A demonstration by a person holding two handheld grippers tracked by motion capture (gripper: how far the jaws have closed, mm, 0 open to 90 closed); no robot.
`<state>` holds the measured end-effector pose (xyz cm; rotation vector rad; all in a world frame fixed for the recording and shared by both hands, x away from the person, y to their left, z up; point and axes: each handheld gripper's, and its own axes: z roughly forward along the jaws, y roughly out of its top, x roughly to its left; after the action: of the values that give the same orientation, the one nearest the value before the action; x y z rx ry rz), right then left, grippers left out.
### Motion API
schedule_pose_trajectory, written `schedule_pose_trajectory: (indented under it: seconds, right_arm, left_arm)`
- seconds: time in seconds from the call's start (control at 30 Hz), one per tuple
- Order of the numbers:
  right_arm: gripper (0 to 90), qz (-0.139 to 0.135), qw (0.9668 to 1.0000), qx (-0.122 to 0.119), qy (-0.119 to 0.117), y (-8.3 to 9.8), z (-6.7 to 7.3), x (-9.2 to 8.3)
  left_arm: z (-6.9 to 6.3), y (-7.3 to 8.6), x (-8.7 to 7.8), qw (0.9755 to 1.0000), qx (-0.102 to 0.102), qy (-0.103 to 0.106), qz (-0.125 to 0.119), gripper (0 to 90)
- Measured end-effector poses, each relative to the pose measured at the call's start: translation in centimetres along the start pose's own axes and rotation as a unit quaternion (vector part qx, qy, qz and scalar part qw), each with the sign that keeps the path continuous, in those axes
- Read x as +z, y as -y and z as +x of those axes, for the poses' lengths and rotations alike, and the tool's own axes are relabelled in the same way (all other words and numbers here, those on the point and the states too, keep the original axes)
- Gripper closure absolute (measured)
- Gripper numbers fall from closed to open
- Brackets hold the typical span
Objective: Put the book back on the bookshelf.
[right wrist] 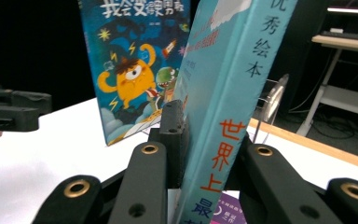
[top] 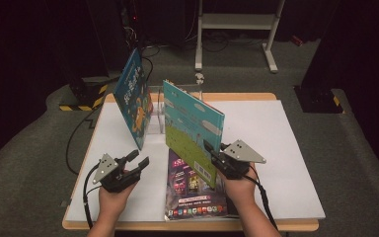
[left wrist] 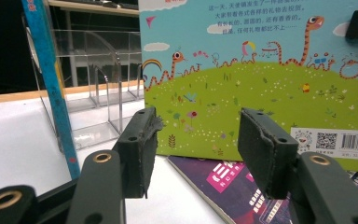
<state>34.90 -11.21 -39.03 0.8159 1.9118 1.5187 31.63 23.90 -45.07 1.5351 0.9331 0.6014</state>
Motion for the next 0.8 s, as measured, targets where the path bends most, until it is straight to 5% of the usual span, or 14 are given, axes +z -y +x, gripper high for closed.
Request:
schedule_pose_trajectory:
  seconds: [0.27,0.63,0.8]
  right_arm:
    - [77.1,0.004,0.9999,-0.007,-0.012,-0.3,0.9,0.0]
    - [78.0,0.003,0.9993,0.003,-0.036,-0.2,2.1,-0.1]
    - [78.0,0.002,0.9990,0.009,-0.044,-0.1,2.4,-0.2]
  left_arm:
    - [-1.8,-1.3,0.2,0.9997,0.021,0.008,-0.011,59.6]
    - [-5.9,-5.2,5.0,0.9982,0.036,0.047,-0.009,57.2]
    - [-6.3,-6.1,6.6,0.9983,0.028,0.051,-0.010,57.3]
